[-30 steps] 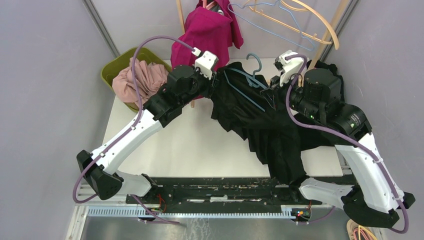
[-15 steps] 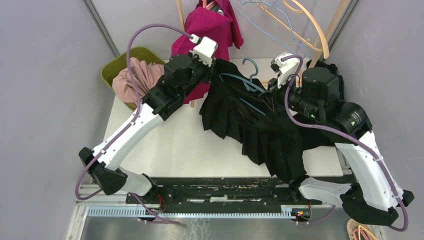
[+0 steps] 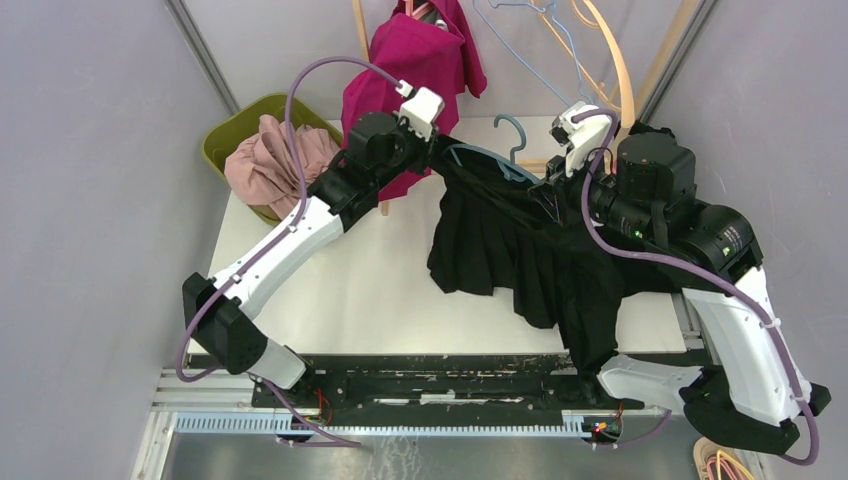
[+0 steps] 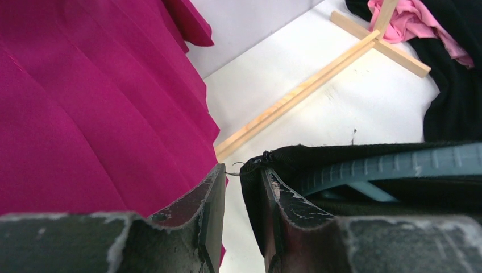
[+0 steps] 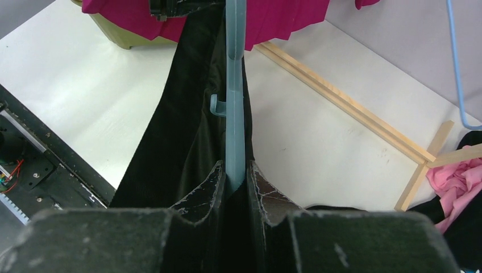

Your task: Remove the skirt from the hanger

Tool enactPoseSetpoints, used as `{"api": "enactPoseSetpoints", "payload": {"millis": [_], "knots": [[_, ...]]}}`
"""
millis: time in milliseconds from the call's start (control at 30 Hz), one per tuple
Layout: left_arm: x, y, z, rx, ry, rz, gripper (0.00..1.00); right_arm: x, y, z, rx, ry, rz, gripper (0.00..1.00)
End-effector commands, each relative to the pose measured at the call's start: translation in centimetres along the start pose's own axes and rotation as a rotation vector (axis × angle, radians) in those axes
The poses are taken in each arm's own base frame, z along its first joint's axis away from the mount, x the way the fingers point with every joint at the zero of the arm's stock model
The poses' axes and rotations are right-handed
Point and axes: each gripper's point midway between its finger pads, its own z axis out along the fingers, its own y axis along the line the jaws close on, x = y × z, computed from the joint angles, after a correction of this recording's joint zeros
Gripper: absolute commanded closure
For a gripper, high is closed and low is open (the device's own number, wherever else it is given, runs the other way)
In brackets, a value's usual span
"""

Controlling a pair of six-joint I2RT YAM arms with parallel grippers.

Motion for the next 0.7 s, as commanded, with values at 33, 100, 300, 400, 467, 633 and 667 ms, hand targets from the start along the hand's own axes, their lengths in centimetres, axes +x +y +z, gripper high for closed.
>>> {"api": "enactPoseSetpoints", "payload": {"millis": [33,100,300,400,467,633,667], "knots": [[3.1,5.6,-1.4,-0.192,0.063,0.011,0.66,-3.2,-1.1,-3.0,0.058,-0.137,-0.019,0.99],[4.4,5.4,-1.6,-0.184,0.086,0.018,0.66,-3.6,-1.2,-3.0,0.063,-0.147,-0.023,0.99],[7.3,5.2,-1.5,-0.17,0.135,0.011,0.67,-5.3,-2.2,-4.4,0.118,-0.219,-0.016,0.99],[7.5,4.5,-1.5,-0.137,0.139,-0.01,0.67,-6.1,-2.4,-3.6,0.135,-0.291,0.037,0.99],[7.3,4.2,-1.7,-0.121,0.134,-0.022,0.67,-6.9,-2.4,-2.8,0.139,-0.345,0.069,0.99],[6.2,3.9,-2.5,-0.104,0.118,-0.046,0.67,-8.9,-2.1,-0.1,0.119,-0.416,0.092,0.99],[6.0,3.8,-2.8,-0.1,0.114,-0.052,0.67,-9.3,-2.1,0.5,0.119,-0.424,0.092,0.99]]}}
